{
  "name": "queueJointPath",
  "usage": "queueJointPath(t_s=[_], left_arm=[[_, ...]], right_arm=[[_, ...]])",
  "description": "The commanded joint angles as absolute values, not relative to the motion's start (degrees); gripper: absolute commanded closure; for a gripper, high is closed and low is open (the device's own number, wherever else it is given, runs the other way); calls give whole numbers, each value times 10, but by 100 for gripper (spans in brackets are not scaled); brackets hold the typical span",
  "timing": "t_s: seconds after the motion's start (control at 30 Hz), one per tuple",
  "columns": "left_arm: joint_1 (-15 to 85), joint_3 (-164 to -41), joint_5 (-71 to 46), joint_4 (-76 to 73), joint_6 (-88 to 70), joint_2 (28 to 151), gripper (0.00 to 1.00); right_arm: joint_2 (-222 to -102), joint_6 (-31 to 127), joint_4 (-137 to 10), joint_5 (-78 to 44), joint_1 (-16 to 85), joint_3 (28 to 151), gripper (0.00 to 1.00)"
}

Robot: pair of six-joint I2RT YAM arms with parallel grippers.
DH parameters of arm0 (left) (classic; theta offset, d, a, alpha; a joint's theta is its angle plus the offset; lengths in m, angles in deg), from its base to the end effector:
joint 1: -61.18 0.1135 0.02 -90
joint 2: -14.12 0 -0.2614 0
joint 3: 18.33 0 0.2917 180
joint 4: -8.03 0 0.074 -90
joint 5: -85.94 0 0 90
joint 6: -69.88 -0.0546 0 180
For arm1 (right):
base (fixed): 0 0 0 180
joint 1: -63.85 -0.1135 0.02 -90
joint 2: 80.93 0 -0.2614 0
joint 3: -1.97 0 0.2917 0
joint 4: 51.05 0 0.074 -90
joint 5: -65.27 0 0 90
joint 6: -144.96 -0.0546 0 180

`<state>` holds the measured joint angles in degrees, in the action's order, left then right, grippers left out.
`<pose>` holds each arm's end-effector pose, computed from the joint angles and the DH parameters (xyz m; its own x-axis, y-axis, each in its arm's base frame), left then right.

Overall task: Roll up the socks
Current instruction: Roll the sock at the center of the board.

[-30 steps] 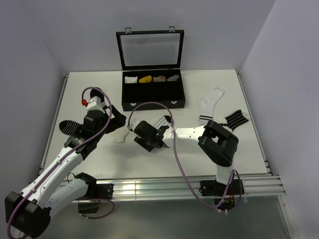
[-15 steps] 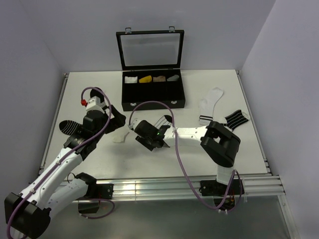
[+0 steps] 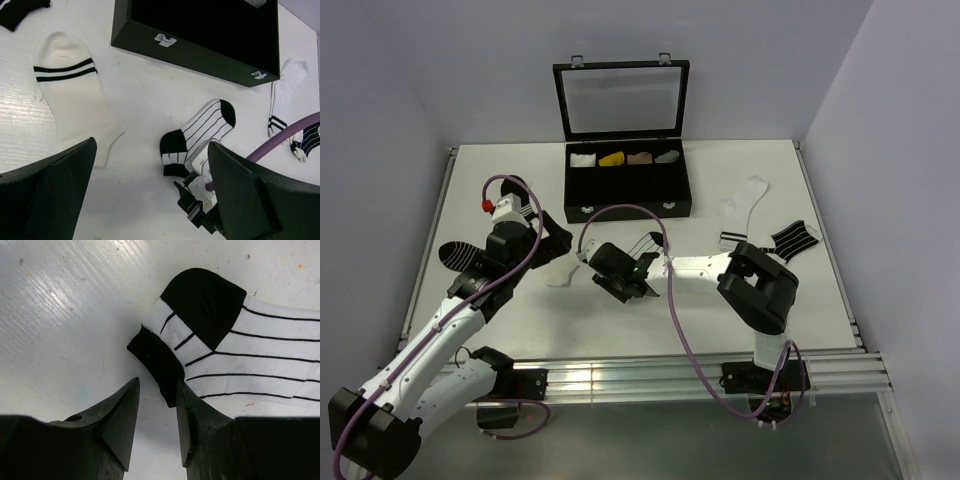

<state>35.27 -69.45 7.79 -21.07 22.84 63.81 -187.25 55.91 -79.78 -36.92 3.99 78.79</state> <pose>0.2346 -0.1015 0.2609 -0.4856 -0.5056 -0.7131 -0.0914 0.8407 -0.5338 0.2180 0.3526 0.1124 -0.4137 -0.7449 -0.5235 -0.7964 0.5747 -0.1882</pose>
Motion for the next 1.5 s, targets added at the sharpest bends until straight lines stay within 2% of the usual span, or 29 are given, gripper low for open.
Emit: queueJointPath(t_s=[0.0,0.2,0.3,0.43,0.73,1.0,1.17,1.47], left_arm=[[355,-700,77,-200,235,630,1],[355,-699,76,-205,237,635,1],[355,-697,75,-205,240,631,1],[355,-690,66,-205,246,630,1],[355,-651,33,-193,280,640,1],[353,-594,-34,-128,358,670,4],[341,-575,-34,-109,382,696,4],[316,-534,-35,-83,437,721,5]], right_arm=[[-1886,551,-789,-359,42,791,58],[-1904,551,-790,-347,42,795,70],[-1921,529,-797,-341,42,803,80],[-1922,508,-805,-324,42,816,100],[-1906,436,-794,-224,64,839,100],[-1882,371,-718,-99,120,791,100],[-1876,332,-660,-13,170,748,100],[-1893,289,-603,26,212,719,100]])
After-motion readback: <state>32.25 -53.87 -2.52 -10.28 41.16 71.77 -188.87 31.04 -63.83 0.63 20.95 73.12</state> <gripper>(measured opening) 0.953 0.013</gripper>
